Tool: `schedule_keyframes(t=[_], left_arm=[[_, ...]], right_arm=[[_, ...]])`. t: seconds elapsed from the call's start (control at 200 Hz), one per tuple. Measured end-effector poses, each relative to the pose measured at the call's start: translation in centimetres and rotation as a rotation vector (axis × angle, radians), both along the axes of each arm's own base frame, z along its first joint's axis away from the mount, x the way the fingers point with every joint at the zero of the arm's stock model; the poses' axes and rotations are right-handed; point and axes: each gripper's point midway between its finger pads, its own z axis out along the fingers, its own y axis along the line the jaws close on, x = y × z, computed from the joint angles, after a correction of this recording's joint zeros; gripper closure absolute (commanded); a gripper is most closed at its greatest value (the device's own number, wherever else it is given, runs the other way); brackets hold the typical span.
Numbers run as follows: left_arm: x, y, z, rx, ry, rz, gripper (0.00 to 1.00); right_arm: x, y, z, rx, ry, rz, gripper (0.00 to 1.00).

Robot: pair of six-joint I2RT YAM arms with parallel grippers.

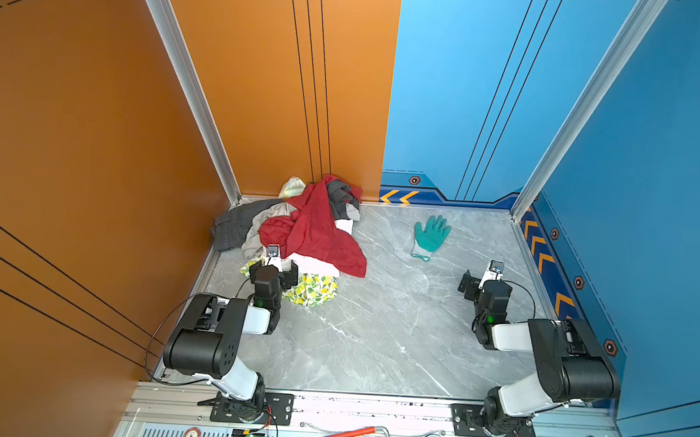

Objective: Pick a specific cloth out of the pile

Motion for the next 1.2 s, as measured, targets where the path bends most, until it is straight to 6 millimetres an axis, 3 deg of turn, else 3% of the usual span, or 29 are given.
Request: schedule_keyframes(t=[1.196], left_arm=[[-0.06, 0.47, -0.35, -0.019, 0.013, 0.006, 0.02]], right_arm=[[0.00, 0.00, -0.01, 0.000, 0.000, 0.000, 0.00]])
